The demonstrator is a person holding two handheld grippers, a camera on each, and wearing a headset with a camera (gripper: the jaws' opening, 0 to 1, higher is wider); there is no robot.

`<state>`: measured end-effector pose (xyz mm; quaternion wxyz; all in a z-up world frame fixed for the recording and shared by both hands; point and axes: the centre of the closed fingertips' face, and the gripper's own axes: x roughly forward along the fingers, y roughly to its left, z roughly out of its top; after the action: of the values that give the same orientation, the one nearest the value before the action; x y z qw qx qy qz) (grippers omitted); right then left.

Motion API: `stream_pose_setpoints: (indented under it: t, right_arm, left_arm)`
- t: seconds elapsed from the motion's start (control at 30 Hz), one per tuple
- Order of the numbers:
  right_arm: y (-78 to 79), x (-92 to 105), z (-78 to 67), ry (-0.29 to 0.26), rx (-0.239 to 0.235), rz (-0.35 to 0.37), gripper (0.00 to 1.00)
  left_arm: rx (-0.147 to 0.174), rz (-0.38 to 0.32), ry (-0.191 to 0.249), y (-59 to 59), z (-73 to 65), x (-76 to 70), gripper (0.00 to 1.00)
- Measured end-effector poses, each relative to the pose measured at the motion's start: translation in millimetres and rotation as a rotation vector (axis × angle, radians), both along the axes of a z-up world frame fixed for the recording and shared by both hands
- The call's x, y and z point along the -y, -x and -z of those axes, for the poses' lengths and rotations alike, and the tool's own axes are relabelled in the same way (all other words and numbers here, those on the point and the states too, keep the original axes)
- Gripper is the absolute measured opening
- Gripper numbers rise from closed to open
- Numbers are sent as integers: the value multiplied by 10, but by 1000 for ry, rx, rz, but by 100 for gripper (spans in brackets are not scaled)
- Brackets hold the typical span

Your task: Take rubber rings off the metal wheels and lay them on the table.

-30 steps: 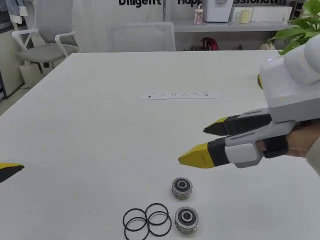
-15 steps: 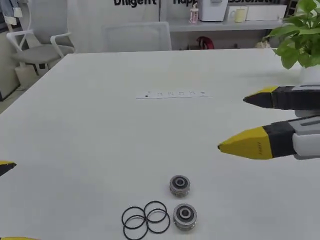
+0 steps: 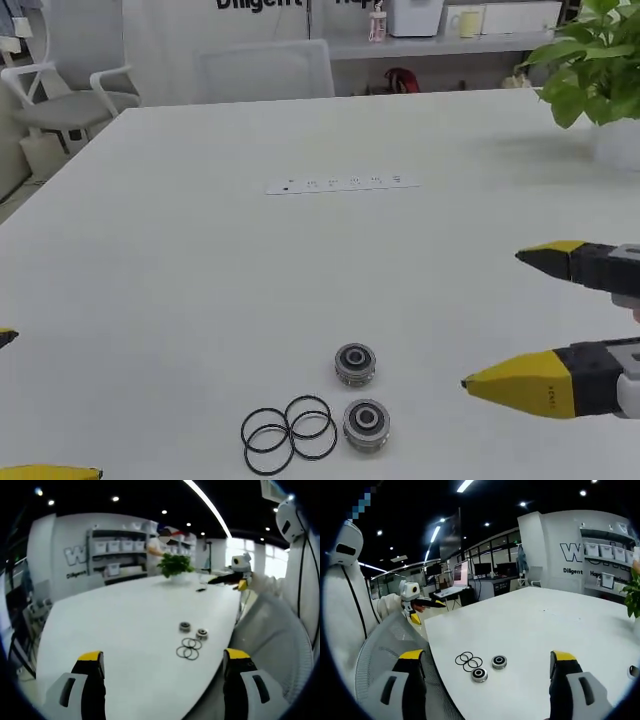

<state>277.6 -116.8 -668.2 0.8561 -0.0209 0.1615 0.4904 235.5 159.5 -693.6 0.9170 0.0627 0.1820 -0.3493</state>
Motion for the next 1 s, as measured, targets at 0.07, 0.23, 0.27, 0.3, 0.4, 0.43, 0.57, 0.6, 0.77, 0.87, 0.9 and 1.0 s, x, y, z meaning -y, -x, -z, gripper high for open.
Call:
stream_pose_setpoints:
  t: [0.07, 0.23, 0.27, 0.3, 0.4, 0.43, 0.57, 0.6, 0.77, 0.87, 0.9, 1.0]
  right_arm:
    - [11, 3, 83, 0, -14, 6, 100]
    - [47, 2, 272, -13, -52, 22, 100]
    - [62, 5, 343, -2, -66, 26, 100]
    - [80, 5, 387, 7, -74, 25, 100]
    - [125, 4, 530, 18, -106, 26, 100]
    - [134, 6, 567, 21, -116, 28, 100]
    - [179, 5, 708, 43, -145, 28, 100]
    - [182, 4, 719, 44, -147, 27, 100]
    - [205, 3, 848, 63, -173, 28, 100]
    - [231, 2, 925, 81, -188, 24, 100]
    - [239, 2, 945, 88, -192, 23, 100]
    - [271, 21, 1052, 116, -212, 17, 100]
  left_arm:
    - [1, -5, 2, -5, 13, -10, 100]
    - [-14, -15, 5, -7, 87, -23, 100]
    - [-18, -15, 1, -3, 107, -27, 100]
    - [-22, -16, -3, 0, 125, -29, 100]
    - [-38, -19, -9, 12, 181, -37, 100]
    - [-43, -22, -8, 14, 195, -40, 100]
    - [-53, -35, 3, 4, 242, -75, 100]
    - [-57, -39, 5, 1, 257, -80, 100]
    - [-81, -48, -6, 6, 361, -84, 100]
    - [-94, -49, -8, 12, 411, -85, 100]
    - [-99, -50, -5, 14, 429, -88, 100]
    - [-117, -53, -2, 19, 511, -97, 100]
